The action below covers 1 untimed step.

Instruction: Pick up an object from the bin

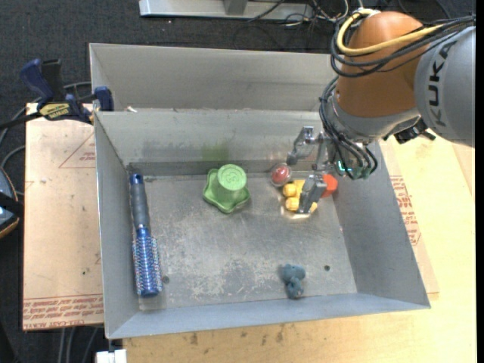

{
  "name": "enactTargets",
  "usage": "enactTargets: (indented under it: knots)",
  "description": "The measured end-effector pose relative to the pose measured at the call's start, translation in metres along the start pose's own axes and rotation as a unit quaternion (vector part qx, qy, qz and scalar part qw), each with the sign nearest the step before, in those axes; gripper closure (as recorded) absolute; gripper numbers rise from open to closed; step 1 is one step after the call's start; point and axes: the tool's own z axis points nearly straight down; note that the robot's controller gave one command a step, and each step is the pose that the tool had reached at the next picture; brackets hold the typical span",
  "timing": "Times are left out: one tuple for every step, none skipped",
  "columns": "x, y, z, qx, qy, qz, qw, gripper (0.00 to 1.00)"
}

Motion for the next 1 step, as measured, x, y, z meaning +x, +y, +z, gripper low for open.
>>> enactTargets:
  knots:
    - [-0.0478, -0.0424, 0.1219, 0.0, -0.0018, -0.045, 0.999, 0.0]
